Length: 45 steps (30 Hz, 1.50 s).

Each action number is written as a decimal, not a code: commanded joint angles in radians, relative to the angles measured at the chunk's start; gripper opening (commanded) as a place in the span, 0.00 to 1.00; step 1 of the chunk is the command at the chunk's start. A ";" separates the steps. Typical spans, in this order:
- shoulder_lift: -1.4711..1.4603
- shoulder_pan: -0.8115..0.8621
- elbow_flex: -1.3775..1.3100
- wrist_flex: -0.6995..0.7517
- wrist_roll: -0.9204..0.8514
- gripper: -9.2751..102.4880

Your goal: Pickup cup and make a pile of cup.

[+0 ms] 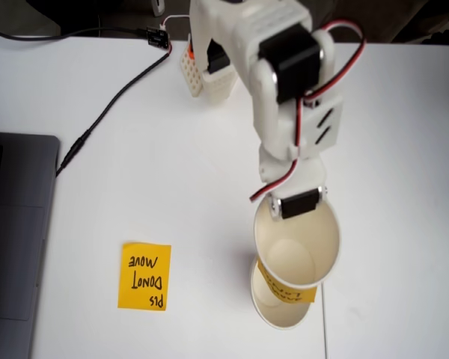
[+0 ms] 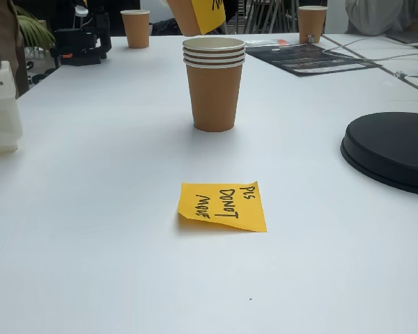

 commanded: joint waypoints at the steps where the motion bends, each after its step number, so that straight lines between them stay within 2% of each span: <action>1: 0.003 0.014 -0.094 -0.038 -0.006 0.02; 23: -0.046 0.078 -0.081 -0.046 -0.006 0.02; 45: -0.028 0.040 -0.081 -0.035 -0.006 0.02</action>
